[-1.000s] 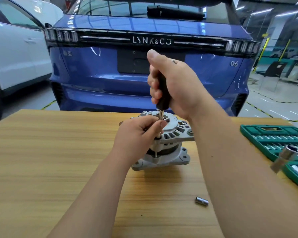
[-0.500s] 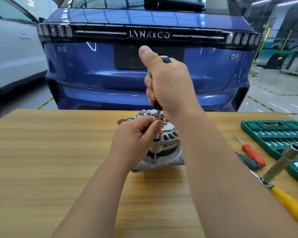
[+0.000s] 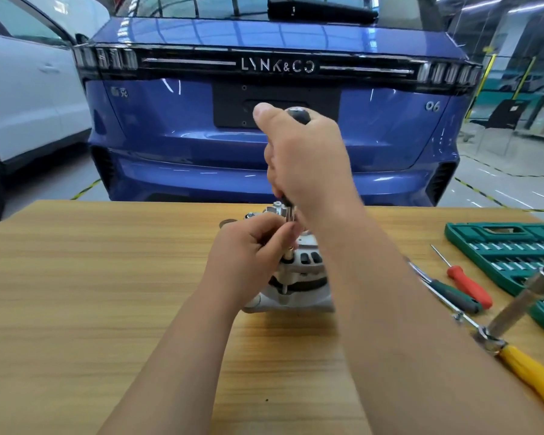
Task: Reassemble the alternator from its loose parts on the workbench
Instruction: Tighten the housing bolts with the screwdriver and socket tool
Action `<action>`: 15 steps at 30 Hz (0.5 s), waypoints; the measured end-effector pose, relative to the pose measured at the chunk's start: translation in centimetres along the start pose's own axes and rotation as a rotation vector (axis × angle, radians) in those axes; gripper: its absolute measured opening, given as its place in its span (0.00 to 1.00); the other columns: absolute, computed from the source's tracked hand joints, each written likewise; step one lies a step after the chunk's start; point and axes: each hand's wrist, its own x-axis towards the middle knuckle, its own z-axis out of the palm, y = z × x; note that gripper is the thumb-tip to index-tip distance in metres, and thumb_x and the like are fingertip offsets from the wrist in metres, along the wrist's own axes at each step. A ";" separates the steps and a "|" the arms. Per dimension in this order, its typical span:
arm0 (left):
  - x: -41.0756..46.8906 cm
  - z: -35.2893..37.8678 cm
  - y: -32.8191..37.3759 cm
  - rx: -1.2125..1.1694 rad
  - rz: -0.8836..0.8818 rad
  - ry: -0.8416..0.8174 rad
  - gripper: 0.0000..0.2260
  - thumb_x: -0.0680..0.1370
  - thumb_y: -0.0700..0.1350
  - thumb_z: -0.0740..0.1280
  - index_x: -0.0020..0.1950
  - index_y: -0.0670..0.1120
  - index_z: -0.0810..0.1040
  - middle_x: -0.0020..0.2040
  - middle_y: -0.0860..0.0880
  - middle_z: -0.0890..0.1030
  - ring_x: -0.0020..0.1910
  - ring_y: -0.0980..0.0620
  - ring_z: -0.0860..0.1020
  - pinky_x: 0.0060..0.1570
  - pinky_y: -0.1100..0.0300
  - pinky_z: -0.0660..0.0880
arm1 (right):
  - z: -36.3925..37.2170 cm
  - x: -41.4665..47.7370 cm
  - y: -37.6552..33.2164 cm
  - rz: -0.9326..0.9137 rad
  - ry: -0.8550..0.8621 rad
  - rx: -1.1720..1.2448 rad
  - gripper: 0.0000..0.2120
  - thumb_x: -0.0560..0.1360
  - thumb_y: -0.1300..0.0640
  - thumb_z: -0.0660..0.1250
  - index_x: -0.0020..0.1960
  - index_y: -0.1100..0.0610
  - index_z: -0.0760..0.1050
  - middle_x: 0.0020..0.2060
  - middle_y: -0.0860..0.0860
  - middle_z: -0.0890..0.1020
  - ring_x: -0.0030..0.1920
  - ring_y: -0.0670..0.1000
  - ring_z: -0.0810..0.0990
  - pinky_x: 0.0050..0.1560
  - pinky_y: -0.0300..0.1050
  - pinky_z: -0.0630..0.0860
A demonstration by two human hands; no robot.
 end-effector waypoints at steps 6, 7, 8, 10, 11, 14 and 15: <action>-0.1 1.0 0.4 0.021 -0.005 0.012 0.08 0.70 0.64 0.64 0.37 0.63 0.78 0.32 0.62 0.79 0.34 0.60 0.76 0.32 0.70 0.69 | -3.8 2.3 -0.1 0.225 -0.823 0.464 0.14 0.63 0.49 0.75 0.34 0.55 0.71 0.26 0.49 0.71 0.22 0.48 0.68 0.26 0.37 0.65; -0.1 1.2 0.4 0.025 0.000 0.034 0.08 0.71 0.63 0.65 0.37 0.62 0.79 0.32 0.61 0.79 0.33 0.60 0.76 0.31 0.69 0.69 | -3.7 2.0 0.1 0.248 -0.773 0.467 0.14 0.66 0.50 0.73 0.30 0.54 0.69 0.23 0.47 0.68 0.21 0.46 0.64 0.24 0.36 0.63; -0.1 1.4 0.4 0.034 0.002 0.067 0.07 0.72 0.60 0.67 0.37 0.60 0.79 0.32 0.61 0.79 0.33 0.60 0.76 0.31 0.69 0.69 | -3.4 1.7 0.2 0.256 -0.664 0.441 0.15 0.69 0.51 0.69 0.29 0.52 0.67 0.22 0.46 0.65 0.20 0.46 0.61 0.23 0.36 0.61; -0.3 1.8 0.6 0.058 -0.006 0.131 0.06 0.74 0.56 0.69 0.37 0.59 0.79 0.33 0.62 0.80 0.33 0.61 0.77 0.31 0.71 0.69 | -2.5 0.7 0.2 0.205 -0.305 0.316 0.16 0.73 0.52 0.63 0.29 0.51 0.62 0.22 0.47 0.61 0.21 0.49 0.56 0.24 0.39 0.59; -0.3 2.1 0.8 0.054 -0.007 0.156 0.06 0.73 0.55 0.69 0.36 0.59 0.78 0.33 0.63 0.80 0.33 0.62 0.77 0.31 0.72 0.69 | -2.0 0.2 0.3 0.152 -0.100 0.231 0.17 0.74 0.52 0.63 0.29 0.51 0.61 0.22 0.48 0.60 0.23 0.50 0.56 0.25 0.41 0.60; -0.6 2.9 1.6 0.069 0.022 0.240 0.09 0.72 0.54 0.64 0.32 0.62 0.71 0.30 0.65 0.77 0.32 0.65 0.75 0.30 0.75 0.66 | -0.1 -0.7 0.0 0.029 0.317 -0.032 0.21 0.74 0.51 0.67 0.28 0.51 0.60 0.22 0.46 0.62 0.25 0.48 0.60 0.24 0.40 0.63; -0.8 3.2 1.9 0.087 0.036 0.260 0.09 0.72 0.54 0.63 0.31 0.62 0.70 0.29 0.65 0.75 0.31 0.65 0.74 0.30 0.74 0.65 | -0.2 -1.0 -0.1 0.005 0.326 -0.062 0.21 0.74 0.51 0.68 0.28 0.51 0.60 0.21 0.45 0.62 0.24 0.47 0.61 0.23 0.39 0.63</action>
